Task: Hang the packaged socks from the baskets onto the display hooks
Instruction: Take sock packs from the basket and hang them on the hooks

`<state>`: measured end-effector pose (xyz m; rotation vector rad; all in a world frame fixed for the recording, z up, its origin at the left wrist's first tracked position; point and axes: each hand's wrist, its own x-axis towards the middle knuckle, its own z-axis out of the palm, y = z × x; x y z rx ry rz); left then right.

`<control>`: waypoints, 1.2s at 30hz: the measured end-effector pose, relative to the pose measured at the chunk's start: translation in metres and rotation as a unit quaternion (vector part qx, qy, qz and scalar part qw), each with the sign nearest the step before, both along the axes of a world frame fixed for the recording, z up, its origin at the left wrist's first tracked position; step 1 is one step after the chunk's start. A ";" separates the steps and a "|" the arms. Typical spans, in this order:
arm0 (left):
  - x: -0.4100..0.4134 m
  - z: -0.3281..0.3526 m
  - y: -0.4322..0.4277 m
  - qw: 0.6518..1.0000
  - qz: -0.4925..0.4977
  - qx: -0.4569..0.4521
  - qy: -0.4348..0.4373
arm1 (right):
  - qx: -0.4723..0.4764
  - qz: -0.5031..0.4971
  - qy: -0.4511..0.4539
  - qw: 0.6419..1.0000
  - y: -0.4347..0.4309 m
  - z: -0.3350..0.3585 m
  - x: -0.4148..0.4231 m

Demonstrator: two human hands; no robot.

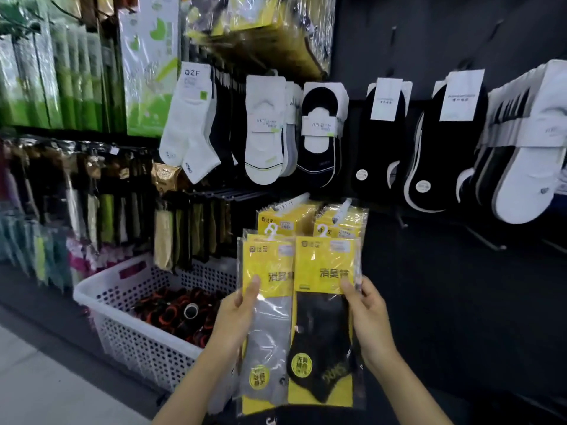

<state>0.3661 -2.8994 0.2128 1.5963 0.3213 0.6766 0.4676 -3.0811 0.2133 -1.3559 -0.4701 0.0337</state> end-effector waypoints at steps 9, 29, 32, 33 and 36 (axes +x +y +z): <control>0.012 0.026 0.034 0.998 0.057 0.020 -0.031 | -0.039 -0.093 -0.021 0.995 0.001 0.012 0.055; 0.040 0.025 0.030 0.998 0.063 -0.004 -0.031 | -0.115 -0.216 -0.009 0.969 0.040 0.000 0.125; 0.039 0.021 0.027 0.998 0.051 -0.007 -0.033 | -0.083 -0.248 -0.026 0.965 0.034 -0.001 0.107; 0.040 0.019 0.026 0.998 0.049 -0.008 -0.035 | -0.062 -0.262 -0.039 0.962 0.032 0.000 0.100; 0.043 0.016 0.020 0.998 0.048 -0.015 -0.043 | -0.032 -0.253 -0.073 0.964 0.029 0.005 0.074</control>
